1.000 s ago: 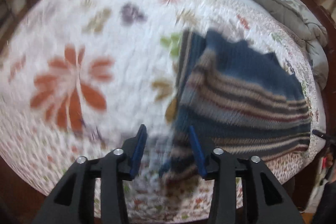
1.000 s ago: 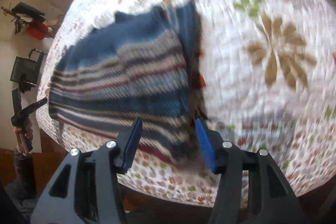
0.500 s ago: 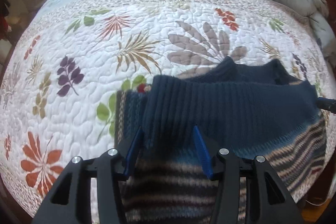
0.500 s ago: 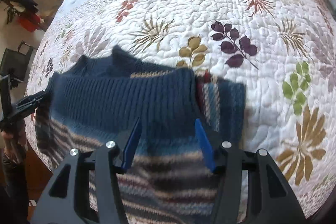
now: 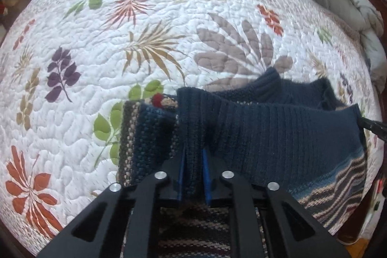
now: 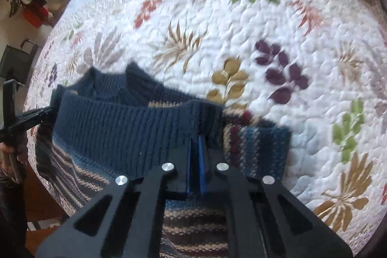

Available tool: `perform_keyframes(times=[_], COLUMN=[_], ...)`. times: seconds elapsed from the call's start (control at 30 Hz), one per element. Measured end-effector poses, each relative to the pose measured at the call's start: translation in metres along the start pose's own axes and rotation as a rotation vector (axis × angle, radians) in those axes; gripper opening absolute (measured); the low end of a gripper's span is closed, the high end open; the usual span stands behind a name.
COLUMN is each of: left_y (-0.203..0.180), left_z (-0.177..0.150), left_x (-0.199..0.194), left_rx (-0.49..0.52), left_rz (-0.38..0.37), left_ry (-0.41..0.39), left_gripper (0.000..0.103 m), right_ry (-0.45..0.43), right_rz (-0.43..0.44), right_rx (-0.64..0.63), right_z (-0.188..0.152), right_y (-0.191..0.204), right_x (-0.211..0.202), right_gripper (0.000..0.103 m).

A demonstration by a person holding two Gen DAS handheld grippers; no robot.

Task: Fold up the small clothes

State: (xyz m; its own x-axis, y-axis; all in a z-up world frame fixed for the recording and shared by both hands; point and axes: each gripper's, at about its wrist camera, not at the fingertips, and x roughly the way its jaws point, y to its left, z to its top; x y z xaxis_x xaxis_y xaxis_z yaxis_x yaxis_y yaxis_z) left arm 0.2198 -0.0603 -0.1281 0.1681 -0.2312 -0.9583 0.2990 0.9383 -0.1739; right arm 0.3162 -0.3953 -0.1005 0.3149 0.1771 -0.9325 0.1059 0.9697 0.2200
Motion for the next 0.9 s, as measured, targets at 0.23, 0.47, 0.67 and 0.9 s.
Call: perform_keyframes(times=[0.23, 0.47, 0.67, 0.9], left_y=[0.006, 0.007, -0.004, -0.05], left_z=[0.003, 0.002, -0.008, -0.054], left_x=[-0.013, 0.015, -0.018, -0.055], left_rx=[-0.042, -0.019, -0.003, 0.067], left_rz=[-0.007, 0.075, 0.101, -0.021], left_ry=[-0.097, -0.094, -0.125, -0.14], left_gripper=[0.01, 0.011, 0.057, 0.064], right_ry=[-0.123, -0.026, -0.046, -0.044], right_rz=[0.085, 0.02, 0.003, 0.033], right_rx=[0.105, 0.132, 0.114, 0.152], right_z=[0.012, 0.008, -0.005, -0.077], right_y=[-0.028, -0.033, -0.022, -0.027], right_x=[-0.026, 0.029, 0.0, -0.042], right_gripper=[0.004, 0.006, 0.031, 0.04])
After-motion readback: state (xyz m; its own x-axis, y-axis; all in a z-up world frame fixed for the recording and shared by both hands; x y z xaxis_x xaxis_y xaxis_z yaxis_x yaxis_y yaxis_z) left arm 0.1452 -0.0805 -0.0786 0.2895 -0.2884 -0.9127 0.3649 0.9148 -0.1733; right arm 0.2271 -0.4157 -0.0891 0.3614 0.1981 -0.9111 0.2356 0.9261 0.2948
